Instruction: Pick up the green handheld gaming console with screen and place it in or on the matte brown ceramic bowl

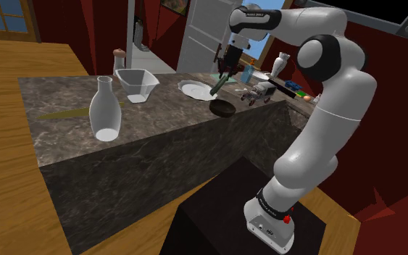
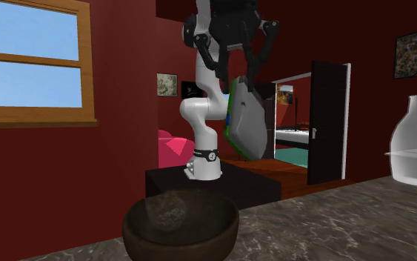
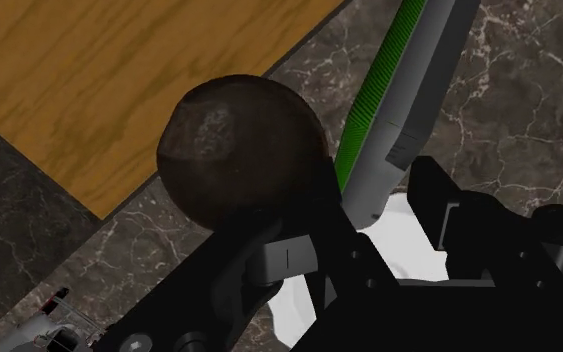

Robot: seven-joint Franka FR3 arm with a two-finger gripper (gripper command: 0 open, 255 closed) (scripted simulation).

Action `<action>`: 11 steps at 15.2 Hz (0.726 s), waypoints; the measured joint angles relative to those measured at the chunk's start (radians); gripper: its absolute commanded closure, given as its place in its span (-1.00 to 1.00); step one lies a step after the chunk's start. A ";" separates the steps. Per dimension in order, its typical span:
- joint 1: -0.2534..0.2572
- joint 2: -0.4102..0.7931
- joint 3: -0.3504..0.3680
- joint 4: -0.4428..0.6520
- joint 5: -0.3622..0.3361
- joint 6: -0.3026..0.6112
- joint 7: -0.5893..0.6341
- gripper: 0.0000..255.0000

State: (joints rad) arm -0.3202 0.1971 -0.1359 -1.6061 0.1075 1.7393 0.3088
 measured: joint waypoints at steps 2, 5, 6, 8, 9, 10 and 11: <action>-0.028 0.042 -0.016 0.069 0.006 -0.032 -0.040 1.00; -0.070 0.110 -0.036 0.184 0.018 -0.083 -0.095 1.00; -0.084 0.138 -0.041 0.235 0.022 -0.109 -0.109 1.00; -0.119 0.198 -0.052 0.326 0.033 -0.144 -0.148 1.00; -0.137 0.236 -0.056 0.389 0.040 -0.171 -0.164 1.00; -0.148 0.248 -0.059 0.404 0.042 -0.175 -0.177 1.00; -0.153 0.253 -0.061 0.404 0.043 -0.171 -0.184 1.00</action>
State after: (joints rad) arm -0.4737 0.4498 -0.1966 -1.2023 0.1505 1.5686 0.1246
